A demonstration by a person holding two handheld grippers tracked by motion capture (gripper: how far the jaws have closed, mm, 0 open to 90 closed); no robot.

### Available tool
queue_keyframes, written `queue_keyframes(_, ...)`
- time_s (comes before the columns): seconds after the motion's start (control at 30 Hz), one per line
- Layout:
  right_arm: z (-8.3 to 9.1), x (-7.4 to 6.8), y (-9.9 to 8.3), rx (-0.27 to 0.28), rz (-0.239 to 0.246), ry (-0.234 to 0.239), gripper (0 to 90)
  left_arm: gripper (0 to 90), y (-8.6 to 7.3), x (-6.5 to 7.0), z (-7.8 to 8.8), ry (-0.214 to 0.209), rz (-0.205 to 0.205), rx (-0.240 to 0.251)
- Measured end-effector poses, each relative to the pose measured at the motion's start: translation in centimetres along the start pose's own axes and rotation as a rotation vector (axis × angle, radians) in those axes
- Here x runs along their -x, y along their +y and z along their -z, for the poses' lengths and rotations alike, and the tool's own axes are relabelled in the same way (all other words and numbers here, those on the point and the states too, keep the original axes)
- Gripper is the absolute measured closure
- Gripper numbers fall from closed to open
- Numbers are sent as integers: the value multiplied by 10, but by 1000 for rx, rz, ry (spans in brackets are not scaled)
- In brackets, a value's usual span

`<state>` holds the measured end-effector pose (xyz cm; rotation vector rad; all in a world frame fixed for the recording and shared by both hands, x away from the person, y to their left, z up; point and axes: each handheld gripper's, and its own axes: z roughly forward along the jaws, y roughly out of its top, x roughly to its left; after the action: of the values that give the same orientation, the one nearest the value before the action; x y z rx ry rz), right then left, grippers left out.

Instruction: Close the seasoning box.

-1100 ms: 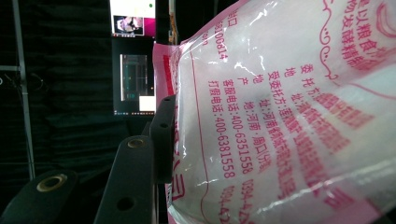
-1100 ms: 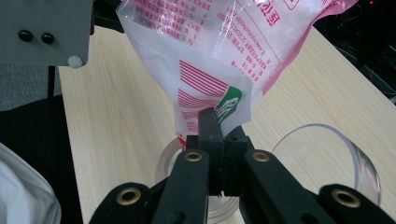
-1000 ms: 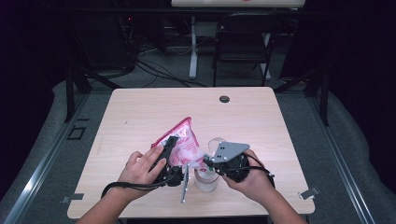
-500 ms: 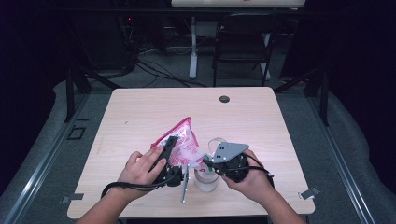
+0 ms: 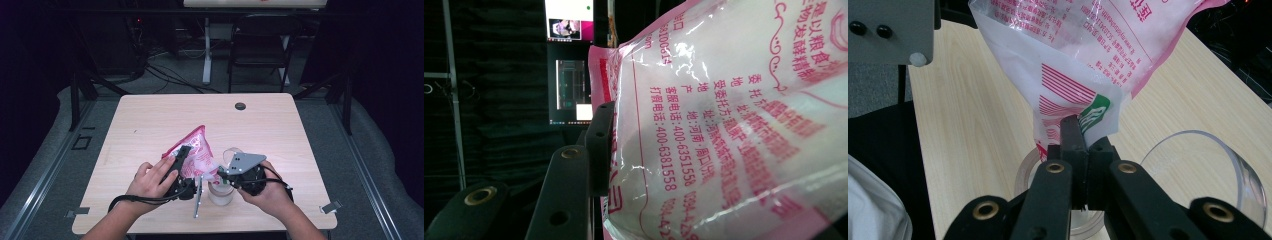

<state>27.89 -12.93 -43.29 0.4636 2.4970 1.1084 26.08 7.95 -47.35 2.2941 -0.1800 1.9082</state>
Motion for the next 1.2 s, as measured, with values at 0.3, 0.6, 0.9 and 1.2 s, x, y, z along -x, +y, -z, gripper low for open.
queue_keyframes(0.3, 0, 0, 0, -1, 2, -2, 900, 599, 0, -1, 0, 8, -1, 3)
queue_keyframes(0.6, 0, 0, 0, -1, 3, -2, 900, 600, 0, -2, 1, 8, 1, 0)
queue_keyframes(0.9, 0, 1, 1, -3, 6, 1, 900, 601, 0, -2, 1, 5, 4, -1)
queue_keyframes(1.2, 0, 0, 1, -3, 5, 1, 900, 602, 1, -4, 2, 10, 1, 5)
